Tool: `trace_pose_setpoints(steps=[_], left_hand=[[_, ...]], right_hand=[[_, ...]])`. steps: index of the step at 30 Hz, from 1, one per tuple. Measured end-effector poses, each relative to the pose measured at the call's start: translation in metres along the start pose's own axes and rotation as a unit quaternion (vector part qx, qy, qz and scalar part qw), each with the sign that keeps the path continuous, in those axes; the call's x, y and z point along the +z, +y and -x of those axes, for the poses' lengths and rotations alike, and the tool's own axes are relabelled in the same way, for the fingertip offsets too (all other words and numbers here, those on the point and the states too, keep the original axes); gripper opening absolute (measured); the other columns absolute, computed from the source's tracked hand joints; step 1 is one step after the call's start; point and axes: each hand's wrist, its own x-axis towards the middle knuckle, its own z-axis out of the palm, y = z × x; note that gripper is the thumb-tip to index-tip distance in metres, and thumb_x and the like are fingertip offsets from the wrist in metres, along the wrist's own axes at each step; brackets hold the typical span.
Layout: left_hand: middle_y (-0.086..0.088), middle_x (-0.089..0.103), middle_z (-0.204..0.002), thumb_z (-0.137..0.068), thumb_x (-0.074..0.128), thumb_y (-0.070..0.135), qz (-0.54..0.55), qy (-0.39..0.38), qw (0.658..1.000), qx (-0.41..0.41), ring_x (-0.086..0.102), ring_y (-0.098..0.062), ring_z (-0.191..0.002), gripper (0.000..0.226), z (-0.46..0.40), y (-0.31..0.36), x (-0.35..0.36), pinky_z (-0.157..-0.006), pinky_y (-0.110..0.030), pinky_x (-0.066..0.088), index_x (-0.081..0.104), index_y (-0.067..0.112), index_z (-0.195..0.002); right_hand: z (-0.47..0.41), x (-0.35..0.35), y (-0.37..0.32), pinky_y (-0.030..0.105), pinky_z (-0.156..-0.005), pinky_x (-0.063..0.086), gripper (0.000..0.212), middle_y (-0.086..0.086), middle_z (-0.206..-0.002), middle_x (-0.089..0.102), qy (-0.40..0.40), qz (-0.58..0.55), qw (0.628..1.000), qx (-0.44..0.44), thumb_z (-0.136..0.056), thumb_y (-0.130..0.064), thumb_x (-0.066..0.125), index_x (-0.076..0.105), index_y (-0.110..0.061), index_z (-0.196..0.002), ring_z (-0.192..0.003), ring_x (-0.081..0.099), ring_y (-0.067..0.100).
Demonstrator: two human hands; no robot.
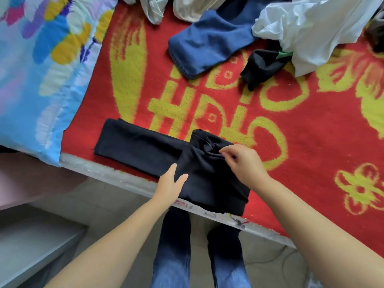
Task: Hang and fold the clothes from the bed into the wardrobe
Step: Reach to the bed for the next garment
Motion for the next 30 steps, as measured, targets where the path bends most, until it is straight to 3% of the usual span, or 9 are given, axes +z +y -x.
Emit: trace_pose_setpoints(steps=[4,7,9,11,13,19,24,27,30], left_hand=[[-0.003,0.036,-0.151,-0.097,0.053,0.032,-0.003,0.035,0.998,0.059,0.031,-0.016,-0.140,0.060,0.017,0.001,0.001,-0.107,-0.019,0.023,0.031,0.009,-0.148],[-0.002,0.043,-0.145,-0.096,0.054,0.033,-0.025,0.046,0.994,0.096,0.038,-0.012,-0.134,0.058,0.022,0.002,-0.001,-0.103,-0.015,0.024,0.036,0.007,-0.145],[-0.003,0.062,-0.118,-0.095,0.053,0.035,-0.038,0.044,0.990,0.132,0.053,-0.003,-0.098,0.044,0.022,0.003,-0.005,-0.086,-0.019,0.040,0.049,0.008,-0.130],[-0.007,0.056,-0.076,-0.094,0.053,0.040,-0.039,0.048,0.986,0.153,0.040,-0.003,-0.058,0.029,0.020,0.003,-0.008,-0.062,-0.027,0.041,0.049,0.013,-0.105],[-0.002,0.047,-0.065,-0.092,0.053,0.043,-0.029,0.059,0.988,0.137,0.037,-0.007,-0.051,0.027,0.014,0.001,-0.009,-0.055,-0.024,0.038,0.045,0.018,-0.097],[0.005,0.051,-0.097,-0.092,0.055,0.042,-0.123,0.022,0.992,-0.010,0.049,-0.015,-0.082,0.037,0.006,-0.039,-0.019,-0.072,-0.031,0.043,0.043,0.015,-0.115],[-0.002,0.052,-0.126,-0.095,0.049,0.010,-0.124,0.149,0.961,0.199,0.044,-0.017,-0.118,0.036,-0.005,-0.010,-0.028,-0.100,-0.031,0.039,0.051,0.010,-0.131],[-0.007,0.059,-0.123,-0.097,0.047,0.006,-0.197,0.083,0.929,0.302,0.048,-0.024,-0.120,0.029,-0.023,0.028,-0.030,-0.102,-0.038,0.039,0.061,0.007,-0.122],[0.001,0.064,-0.107,-0.102,0.041,0.027,-0.367,-0.027,0.887,0.280,0.045,-0.022,-0.113,0.028,-0.043,0.055,-0.039,-0.093,-0.037,0.035,0.063,0.018,-0.115]], right_hand=[[-0.014,0.020,-0.029,0.032,-0.082,0.047,0.036,0.000,-0.114,0.063,-0.076,0.016,0.995,0.068,-0.095,-0.040,0.054,0.059,-0.016,-0.122,-0.104,0.059,0.021],[-0.023,0.024,-0.032,0.031,-0.068,0.045,0.032,-0.003,-0.094,0.063,-0.111,-0.048,0.985,0.125,-0.093,-0.044,0.055,0.052,-0.018,-0.110,-0.085,0.060,0.019],[-0.030,0.020,-0.030,0.032,-0.063,0.042,0.021,-0.005,-0.080,0.060,-0.097,-0.073,0.986,0.117,-0.095,-0.040,0.054,0.051,-0.019,-0.095,-0.078,0.059,0.019],[-0.038,0.017,-0.030,0.033,-0.064,0.042,0.018,-0.008,-0.076,0.060,-0.034,-0.073,0.992,0.101,-0.097,-0.036,0.051,0.053,-0.020,-0.089,-0.076,0.058,0.018],[-0.042,0.019,-0.030,0.032,-0.063,0.042,0.017,-0.009,-0.077,0.061,0.021,-0.080,0.991,0.109,-0.097,-0.036,0.049,0.053,-0.023,-0.088,-0.074,0.057,0.016],[-0.065,0.023,-0.020,0.030,-0.065,0.034,0.022,0.003,-0.087,0.058,-0.059,-0.030,0.987,0.148,-0.100,-0.029,0.047,0.057,-0.012,-0.092,-0.082,0.053,0.024],[-0.074,0.014,-0.014,0.032,-0.081,0.041,0.017,0.003,-0.115,0.059,-0.124,-0.023,0.987,0.103,-0.096,-0.033,0.054,0.056,-0.019,-0.105,-0.103,0.056,0.022],[-0.067,0.019,-0.020,0.028,-0.087,0.039,0.047,0.001,-0.129,0.055,-0.212,-0.030,0.973,0.088,-0.093,-0.040,0.057,0.046,-0.021,-0.134,-0.117,0.053,0.022],[-0.071,0.020,-0.023,0.028,-0.081,0.037,0.039,0.006,-0.127,0.058,-0.199,0.036,0.977,0.067,-0.095,-0.035,0.056,0.054,-0.017,-0.130,-0.112,0.054,0.025]])
